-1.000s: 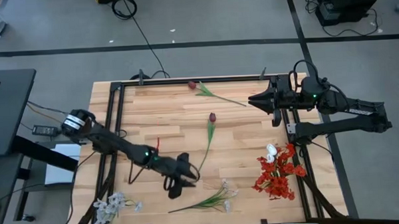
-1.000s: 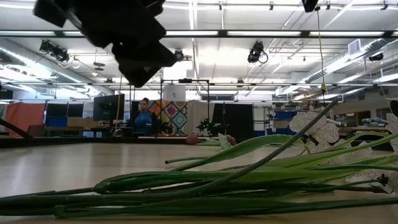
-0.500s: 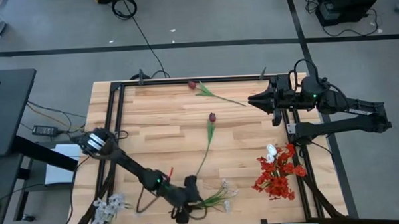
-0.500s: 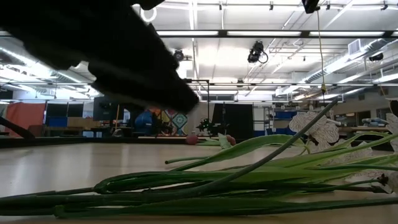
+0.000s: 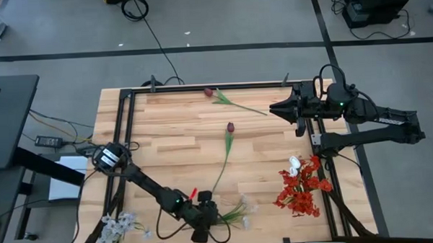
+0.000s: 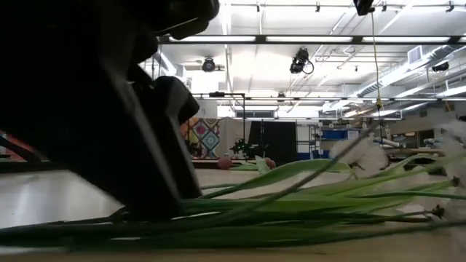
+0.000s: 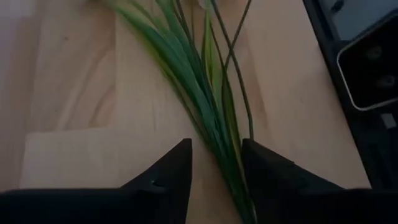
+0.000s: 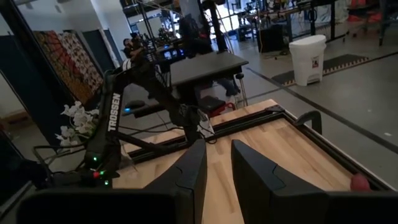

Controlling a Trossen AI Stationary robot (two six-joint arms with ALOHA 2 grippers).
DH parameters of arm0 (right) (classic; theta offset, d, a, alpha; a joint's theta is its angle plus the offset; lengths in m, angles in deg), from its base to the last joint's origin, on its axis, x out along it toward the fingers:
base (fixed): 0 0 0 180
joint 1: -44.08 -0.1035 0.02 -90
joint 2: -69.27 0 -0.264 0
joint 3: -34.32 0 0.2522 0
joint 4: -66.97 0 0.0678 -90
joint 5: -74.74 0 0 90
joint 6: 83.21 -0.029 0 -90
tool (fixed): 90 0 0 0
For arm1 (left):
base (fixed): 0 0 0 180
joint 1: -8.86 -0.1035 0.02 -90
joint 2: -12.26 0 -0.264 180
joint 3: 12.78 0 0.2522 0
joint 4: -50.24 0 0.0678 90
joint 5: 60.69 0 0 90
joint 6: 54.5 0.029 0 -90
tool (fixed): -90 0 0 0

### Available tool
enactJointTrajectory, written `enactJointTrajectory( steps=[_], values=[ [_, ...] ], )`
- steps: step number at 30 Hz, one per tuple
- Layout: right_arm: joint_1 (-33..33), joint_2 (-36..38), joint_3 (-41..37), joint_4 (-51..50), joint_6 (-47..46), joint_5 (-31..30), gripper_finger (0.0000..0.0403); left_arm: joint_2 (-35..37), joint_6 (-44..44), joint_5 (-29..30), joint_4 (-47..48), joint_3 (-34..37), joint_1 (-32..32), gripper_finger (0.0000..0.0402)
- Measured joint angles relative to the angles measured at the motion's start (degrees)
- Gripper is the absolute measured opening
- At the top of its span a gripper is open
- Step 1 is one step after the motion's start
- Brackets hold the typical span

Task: Sort flowers into vase by color
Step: Put the white flowers into the transparent vase

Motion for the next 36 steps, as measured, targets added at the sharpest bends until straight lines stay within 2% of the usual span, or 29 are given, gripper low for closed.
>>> enactJointTrajectory(
  steps=[15,31,36],
  values=[
    [0.0,0.0,0.0,0.2,0.0,0.0,0.0083,-1.0,2.4,0.2,1.7,0.2,0.0,0.0013],
    [0.0,0.0,0.0,0.2,0.0,0.0,0.0083,0.6,2.0,1.1,2.6,0.5,0.7,0.0005],
    [0.0,0.0,0.0,0.2,0.0,0.0,0.0083,3.3,3.9,1.5,2.9,0.6,1.9,0.0004]
  ],
)
